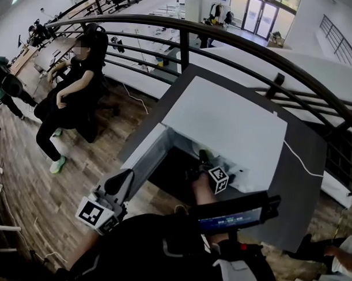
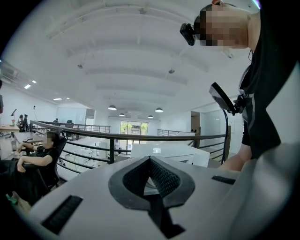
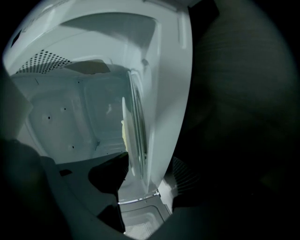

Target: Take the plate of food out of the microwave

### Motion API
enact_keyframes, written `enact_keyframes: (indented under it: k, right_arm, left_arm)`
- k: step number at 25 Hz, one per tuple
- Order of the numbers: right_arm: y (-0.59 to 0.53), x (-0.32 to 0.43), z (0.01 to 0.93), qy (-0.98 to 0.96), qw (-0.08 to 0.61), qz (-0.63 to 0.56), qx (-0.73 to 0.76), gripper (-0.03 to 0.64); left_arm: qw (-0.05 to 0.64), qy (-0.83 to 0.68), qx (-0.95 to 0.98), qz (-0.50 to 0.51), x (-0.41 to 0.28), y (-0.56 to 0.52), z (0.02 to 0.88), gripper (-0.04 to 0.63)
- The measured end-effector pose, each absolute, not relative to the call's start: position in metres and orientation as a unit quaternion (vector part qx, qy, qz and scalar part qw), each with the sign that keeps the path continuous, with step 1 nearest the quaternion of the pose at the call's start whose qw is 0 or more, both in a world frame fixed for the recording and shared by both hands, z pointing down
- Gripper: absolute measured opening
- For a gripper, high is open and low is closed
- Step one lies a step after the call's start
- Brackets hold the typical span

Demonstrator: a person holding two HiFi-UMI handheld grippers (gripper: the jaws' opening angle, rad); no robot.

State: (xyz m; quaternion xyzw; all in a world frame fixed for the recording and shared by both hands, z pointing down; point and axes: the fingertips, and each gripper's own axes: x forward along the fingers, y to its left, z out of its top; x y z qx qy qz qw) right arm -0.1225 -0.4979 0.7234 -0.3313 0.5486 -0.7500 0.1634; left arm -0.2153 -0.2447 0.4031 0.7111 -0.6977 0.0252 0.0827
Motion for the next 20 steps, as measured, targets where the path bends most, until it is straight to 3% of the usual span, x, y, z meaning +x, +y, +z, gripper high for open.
enact_keyframes:
  k: [13, 20]
  right_arm:
    - [-0.4975, -0.1232, 0.7258, 0.55, 0.154, -0.75, -0.332, 0.273]
    - [-0.495, -0.1177, 0.7247, 0.54, 0.17, -0.756, -0.33, 0.24]
  left_arm:
    - [0.083, -0.703, 0.705, 0.041, -0.2142, -0.2389, 0.3994, 0.005]
    - [0.082, -0.699, 0.709, 0.044, -0.2153, -0.2393, 0.3999, 0.005]
